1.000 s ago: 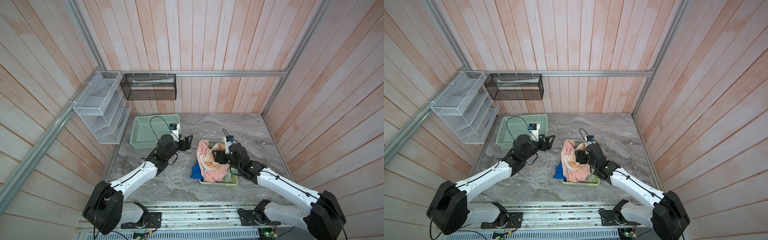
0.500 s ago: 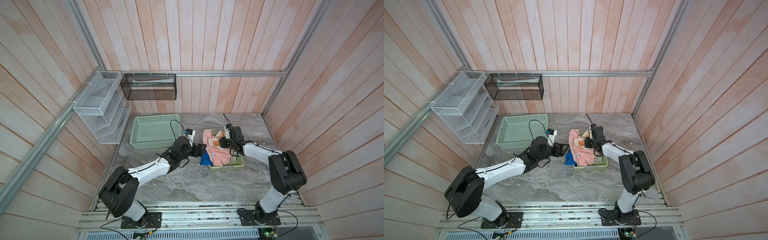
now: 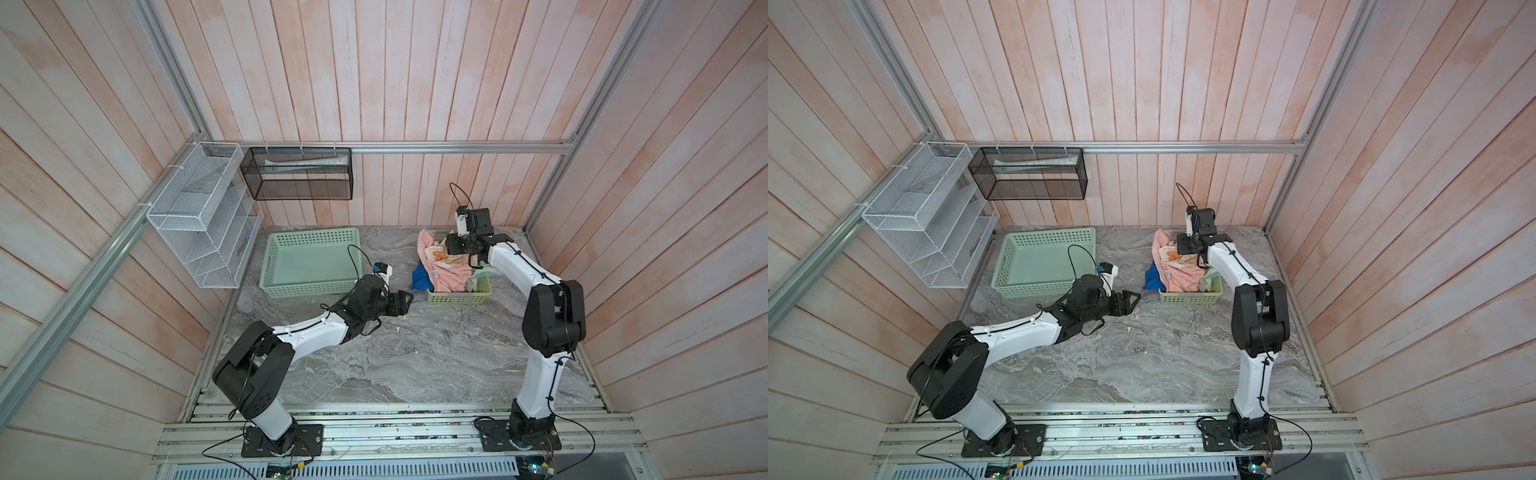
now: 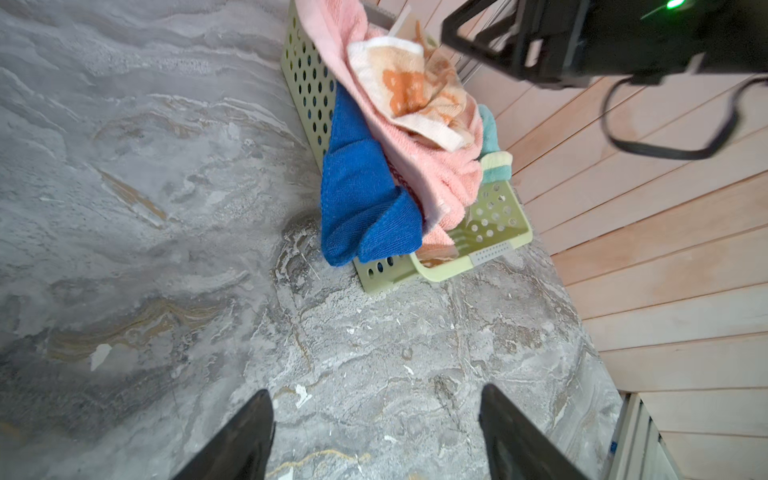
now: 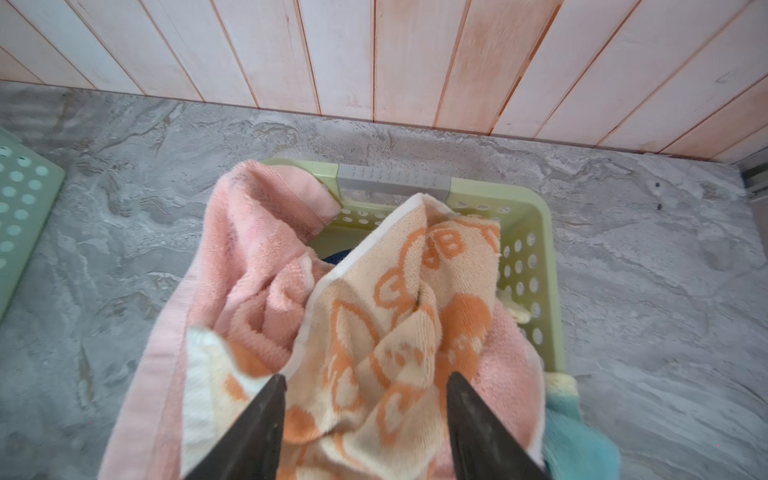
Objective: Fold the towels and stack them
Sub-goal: 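Reach both grippers into the towel basket and grasp the pink towel, then lift the pink towel out of the basket with both grippers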
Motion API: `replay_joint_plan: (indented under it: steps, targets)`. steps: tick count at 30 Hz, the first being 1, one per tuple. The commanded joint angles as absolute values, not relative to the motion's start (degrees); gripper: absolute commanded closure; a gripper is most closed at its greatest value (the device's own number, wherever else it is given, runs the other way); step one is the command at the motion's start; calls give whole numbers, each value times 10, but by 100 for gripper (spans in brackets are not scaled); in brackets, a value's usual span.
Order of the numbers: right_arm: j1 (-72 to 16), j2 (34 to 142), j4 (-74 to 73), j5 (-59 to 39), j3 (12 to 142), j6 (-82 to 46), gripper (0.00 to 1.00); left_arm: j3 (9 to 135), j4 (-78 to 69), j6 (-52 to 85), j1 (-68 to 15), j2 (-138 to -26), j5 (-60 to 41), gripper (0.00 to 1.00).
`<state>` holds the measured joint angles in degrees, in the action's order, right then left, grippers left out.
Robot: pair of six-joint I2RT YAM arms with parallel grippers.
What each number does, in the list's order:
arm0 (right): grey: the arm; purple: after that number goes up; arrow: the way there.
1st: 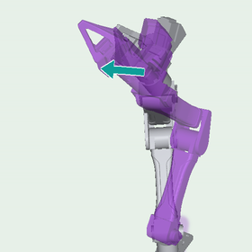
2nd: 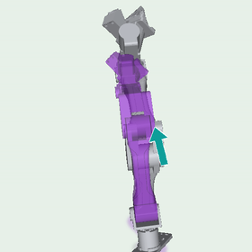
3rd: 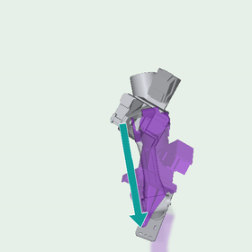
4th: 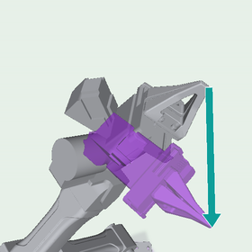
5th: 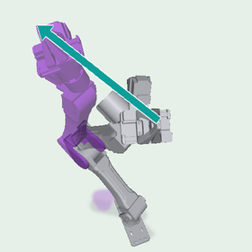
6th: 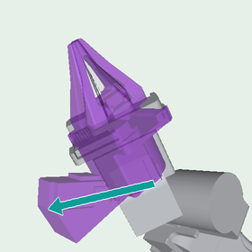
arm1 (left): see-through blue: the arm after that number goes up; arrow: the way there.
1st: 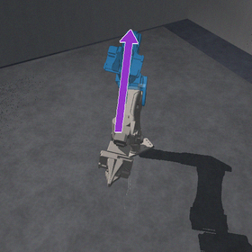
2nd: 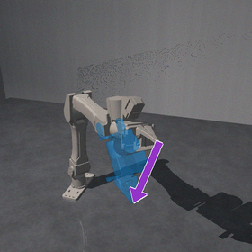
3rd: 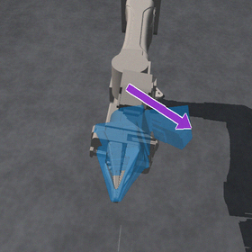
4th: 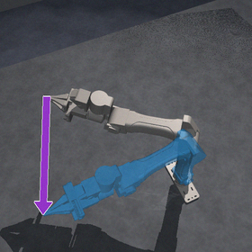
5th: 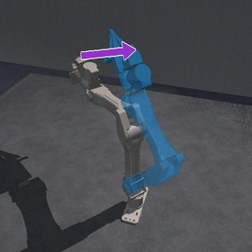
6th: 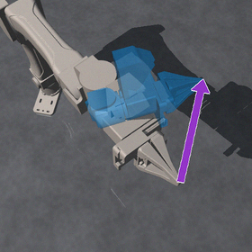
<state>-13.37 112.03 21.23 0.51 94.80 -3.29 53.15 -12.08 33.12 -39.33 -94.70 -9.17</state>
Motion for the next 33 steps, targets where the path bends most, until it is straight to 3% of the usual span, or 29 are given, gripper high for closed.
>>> replay_joint_plan:
  steps: [1, 8, 11, 15, 17, 20, 23, 27, 33]
  targets:
    - [-136, 1073, 297, -1, 935, -38, 38, 567, -97, 343, -393, -974, -122, 24]
    - [-141, 986, 257, -56, 760, -96, 40, 599, -104, 360, -394, -1015, -176, 32]
    - [-141, 994, 239, -69, 735, -101, 32, 608, -99, 361, -393, -1026, -181, 33]
    - [-141, 1042, 217, -80, 739, -88, 30, 613, -101, 367, -397, -1036, -188, 33]
    - [-141, 1071, 234, -64, 767, -79, 41, 616, -100, 371, -401, -1042, -193, 33]
    - [-142, 1067, 248, -22, 795, -65, 77, 613, -99, 377, -408, -1042, -194, 34]
    - [-142, 1013, 237, 14, 802, -48, 100, 606, -107, 382, -410, -1040, -192, 35]
    - [-142, 935, 219, 55, 821, -40, 100, 612, -109, 377, -410, -1036, -192, 36]
    - [-144, 881, 259, 39, 919, -15, 100, 651, -92, 355, -410, -1031, -192, 36]
